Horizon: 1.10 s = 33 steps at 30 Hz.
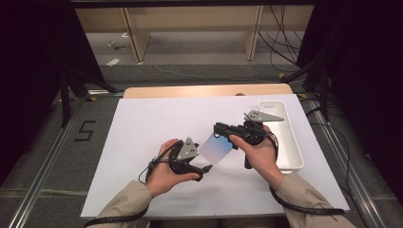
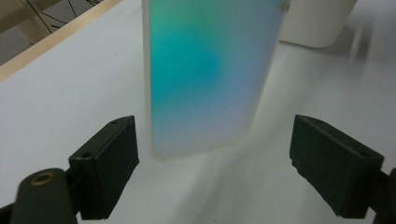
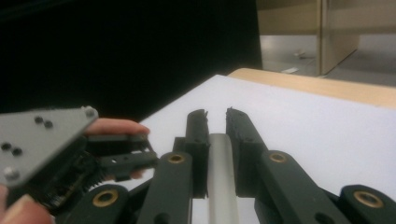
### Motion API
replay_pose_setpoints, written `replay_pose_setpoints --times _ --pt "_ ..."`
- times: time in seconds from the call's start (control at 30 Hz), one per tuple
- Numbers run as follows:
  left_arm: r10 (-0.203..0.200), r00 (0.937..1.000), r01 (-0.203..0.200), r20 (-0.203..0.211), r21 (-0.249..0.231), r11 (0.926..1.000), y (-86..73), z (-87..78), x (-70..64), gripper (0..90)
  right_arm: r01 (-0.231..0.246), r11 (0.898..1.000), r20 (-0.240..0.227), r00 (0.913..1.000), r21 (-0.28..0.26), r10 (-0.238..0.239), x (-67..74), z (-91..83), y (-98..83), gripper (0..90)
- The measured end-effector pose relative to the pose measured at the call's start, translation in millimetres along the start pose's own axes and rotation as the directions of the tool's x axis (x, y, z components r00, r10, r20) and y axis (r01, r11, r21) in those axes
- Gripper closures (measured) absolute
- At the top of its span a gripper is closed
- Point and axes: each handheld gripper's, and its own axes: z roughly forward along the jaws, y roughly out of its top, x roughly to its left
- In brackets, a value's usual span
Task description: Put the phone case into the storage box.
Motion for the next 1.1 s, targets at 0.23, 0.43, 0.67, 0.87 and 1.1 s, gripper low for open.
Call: replay_pose_setpoints --times 0.23,0.43,0.67,0.87,1.1 --pt "-0.002 1.0000 0.002 -0.009 -0.010 1.0000 -0.7 -0.4 1.8 12.3 0.088 0.996 -0.003 0.9961 0.021 -0.088 -3.5 -3.4 5.5 80.2" --pt "0.000 0.9999 0.000 -0.014 -0.008 1.0000 -1.3 -1.0 2.6 12.5 0.179 0.981 -0.045 0.9835 0.078 -0.176 -5.0 -5.3 9.0 80.2" --pt "0.004 1.0000 -0.004 -0.006 -0.020 0.9998 -1.3 -1.1 2.1 14.1 0.319 0.936 -0.178 0.9396 0.150 -0.292 -3.1 -5.6 14.6 80.1" --pt "0.009 1.0000 -0.009 0.000 -0.019 0.9998 -0.9 -1.0 1.4 14.8 0.375 0.910 -0.239 0.9131 0.175 -0.330 -1.1 -6.9 14.7 80.1" --pt "0.008 0.9999 -0.008 0.011 -0.023 0.9997 -1.4 -0.3 0.7 15.5 0.389 0.904 -0.265 0.9037 0.179 -0.337 -0.3 -8.5 16.7 80.1"
